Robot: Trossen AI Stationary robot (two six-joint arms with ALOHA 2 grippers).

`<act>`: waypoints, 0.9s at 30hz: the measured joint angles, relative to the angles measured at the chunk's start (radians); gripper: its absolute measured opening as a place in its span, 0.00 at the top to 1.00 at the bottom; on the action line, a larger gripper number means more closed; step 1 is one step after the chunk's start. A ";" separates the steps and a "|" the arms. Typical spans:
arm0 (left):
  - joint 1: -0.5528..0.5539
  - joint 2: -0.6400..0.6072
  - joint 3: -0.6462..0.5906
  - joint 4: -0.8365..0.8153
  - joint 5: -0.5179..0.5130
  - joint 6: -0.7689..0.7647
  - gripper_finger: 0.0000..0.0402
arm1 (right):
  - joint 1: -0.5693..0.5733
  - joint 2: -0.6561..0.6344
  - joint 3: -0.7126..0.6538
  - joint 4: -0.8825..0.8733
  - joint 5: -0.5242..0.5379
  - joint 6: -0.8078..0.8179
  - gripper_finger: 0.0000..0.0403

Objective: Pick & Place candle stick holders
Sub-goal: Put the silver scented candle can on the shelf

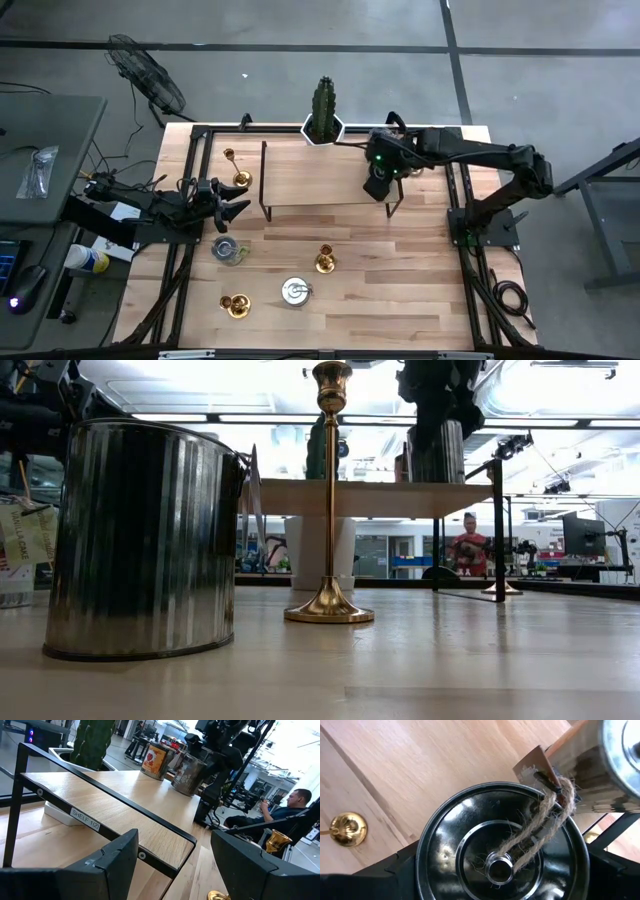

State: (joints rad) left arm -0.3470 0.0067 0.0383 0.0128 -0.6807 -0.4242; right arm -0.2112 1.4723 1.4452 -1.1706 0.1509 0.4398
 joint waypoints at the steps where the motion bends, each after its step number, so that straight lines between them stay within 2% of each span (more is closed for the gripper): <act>1: 0.000 0.000 0.000 0.000 0.000 0.000 0.39 | -0.004 0.000 0.000 0.000 0.000 -0.002 0.14; 17: 0.000 0.000 0.000 0.000 0.000 0.000 0.39 | -0.034 0.000 0.000 -0.003 -0.082 -0.165 0.14; 27: 0.000 0.000 0.000 0.000 0.000 0.000 0.39 | -0.055 -0.001 0.000 -0.026 -0.076 -0.235 0.13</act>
State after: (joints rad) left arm -0.3466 0.0067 0.0383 0.0128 -0.6807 -0.4243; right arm -0.2657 1.4715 1.4452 -1.1962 0.0748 0.2047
